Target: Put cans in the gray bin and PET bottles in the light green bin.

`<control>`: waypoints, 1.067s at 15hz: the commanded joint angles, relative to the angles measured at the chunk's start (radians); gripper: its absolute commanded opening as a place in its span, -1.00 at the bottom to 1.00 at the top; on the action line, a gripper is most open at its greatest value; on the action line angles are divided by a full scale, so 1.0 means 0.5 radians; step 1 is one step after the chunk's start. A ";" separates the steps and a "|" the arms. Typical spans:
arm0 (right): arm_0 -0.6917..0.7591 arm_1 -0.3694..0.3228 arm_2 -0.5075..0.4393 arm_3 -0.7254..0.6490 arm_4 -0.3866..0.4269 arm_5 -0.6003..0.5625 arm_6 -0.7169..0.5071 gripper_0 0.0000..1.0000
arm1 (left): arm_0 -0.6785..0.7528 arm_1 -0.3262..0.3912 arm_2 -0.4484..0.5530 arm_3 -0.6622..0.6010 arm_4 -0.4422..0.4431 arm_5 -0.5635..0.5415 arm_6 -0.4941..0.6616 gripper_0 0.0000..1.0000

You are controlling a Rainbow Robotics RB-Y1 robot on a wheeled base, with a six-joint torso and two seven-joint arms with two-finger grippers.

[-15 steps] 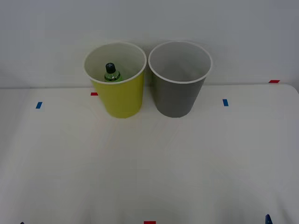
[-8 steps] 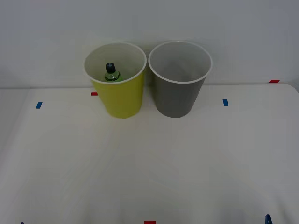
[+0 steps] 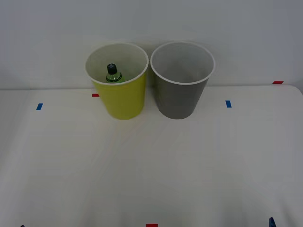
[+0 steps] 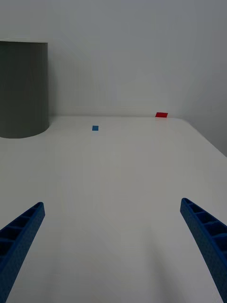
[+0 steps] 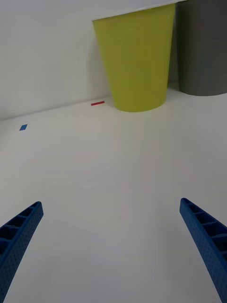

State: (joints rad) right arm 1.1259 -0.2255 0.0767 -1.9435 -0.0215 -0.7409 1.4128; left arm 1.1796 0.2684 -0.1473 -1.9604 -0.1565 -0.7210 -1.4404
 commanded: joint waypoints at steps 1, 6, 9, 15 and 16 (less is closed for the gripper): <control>0.000 0.000 0.000 0.000 0.000 0.000 0.000 1.00 | 0.000 0.000 0.000 0.000 0.000 0.000 0.000 1.00; 0.000 0.000 0.000 0.000 0.000 0.000 0.000 1.00 | 0.000 0.000 0.000 0.000 0.000 0.000 0.000 1.00; 0.000 0.000 0.000 0.000 0.000 0.000 0.000 1.00 | 0.000 0.000 0.000 0.000 0.000 0.000 0.000 1.00; 0.000 0.000 0.000 0.000 0.000 0.000 0.000 1.00 | 0.000 0.000 0.000 0.000 0.000 0.000 0.000 1.00; 0.000 0.000 0.000 0.000 0.000 0.000 0.000 1.00 | 0.000 0.000 0.000 0.000 0.000 0.000 0.000 1.00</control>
State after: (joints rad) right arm 1.1259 -0.2255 0.0767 -1.9435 -0.0215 -0.7409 1.4128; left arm 1.1796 0.2684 -0.1473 -1.9604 -0.1565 -0.7210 -1.4404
